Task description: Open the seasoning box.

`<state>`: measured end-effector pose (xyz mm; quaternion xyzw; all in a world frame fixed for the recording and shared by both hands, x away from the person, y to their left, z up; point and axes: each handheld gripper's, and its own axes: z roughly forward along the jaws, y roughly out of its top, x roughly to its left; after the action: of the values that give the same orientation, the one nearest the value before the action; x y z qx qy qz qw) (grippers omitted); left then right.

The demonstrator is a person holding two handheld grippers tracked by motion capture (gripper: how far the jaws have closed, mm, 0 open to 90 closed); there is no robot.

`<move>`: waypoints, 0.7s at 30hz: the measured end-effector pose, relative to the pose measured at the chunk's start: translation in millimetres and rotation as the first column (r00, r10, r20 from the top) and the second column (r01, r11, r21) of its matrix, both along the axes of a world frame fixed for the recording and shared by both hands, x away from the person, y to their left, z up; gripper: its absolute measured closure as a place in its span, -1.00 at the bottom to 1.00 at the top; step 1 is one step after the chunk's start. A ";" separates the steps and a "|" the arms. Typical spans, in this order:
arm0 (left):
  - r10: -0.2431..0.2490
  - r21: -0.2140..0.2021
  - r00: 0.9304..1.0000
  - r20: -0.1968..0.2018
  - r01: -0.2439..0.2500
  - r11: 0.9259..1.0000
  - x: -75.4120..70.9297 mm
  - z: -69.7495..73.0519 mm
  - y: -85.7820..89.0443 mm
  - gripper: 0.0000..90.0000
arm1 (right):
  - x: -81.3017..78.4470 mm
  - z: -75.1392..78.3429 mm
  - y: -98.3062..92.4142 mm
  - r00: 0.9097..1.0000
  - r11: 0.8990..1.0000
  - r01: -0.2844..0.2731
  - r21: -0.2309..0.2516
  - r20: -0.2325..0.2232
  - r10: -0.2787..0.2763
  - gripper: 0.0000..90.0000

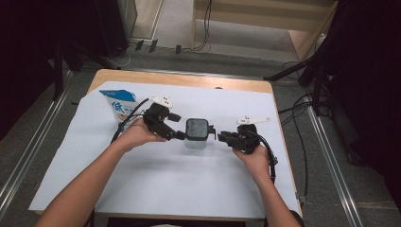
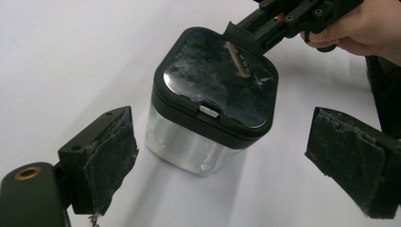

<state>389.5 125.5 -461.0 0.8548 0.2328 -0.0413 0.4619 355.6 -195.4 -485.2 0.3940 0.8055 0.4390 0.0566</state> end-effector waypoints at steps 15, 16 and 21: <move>-0.044 0.024 0.999 -0.013 0.044 0.999 6.1 -20.7 -13.0 -0.79 | 10.9 -3.4 10.3 1.000 1.000 0.003 -0.005 -0.018 -0.003 1.00; -0.053 0.030 0.999 -0.002 0.053 0.998 6.3 -21.0 -13.7 -0.80 | 10.7 -3.3 10.7 1.000 1.000 0.005 -0.010 -0.016 -0.005 1.00; -0.078 0.021 0.997 0.006 0.078 0.997 6.0 -22.5 -19.8 -0.80 | 10.7 -3.6 10.7 1.000 1.000 0.008 -0.006 -0.017 -0.008 1.00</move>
<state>395.5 105.8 -483.6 0.8682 0.1981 -0.0538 0.4518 366.3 -184.7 -488.8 0.4009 0.8057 0.4328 0.0527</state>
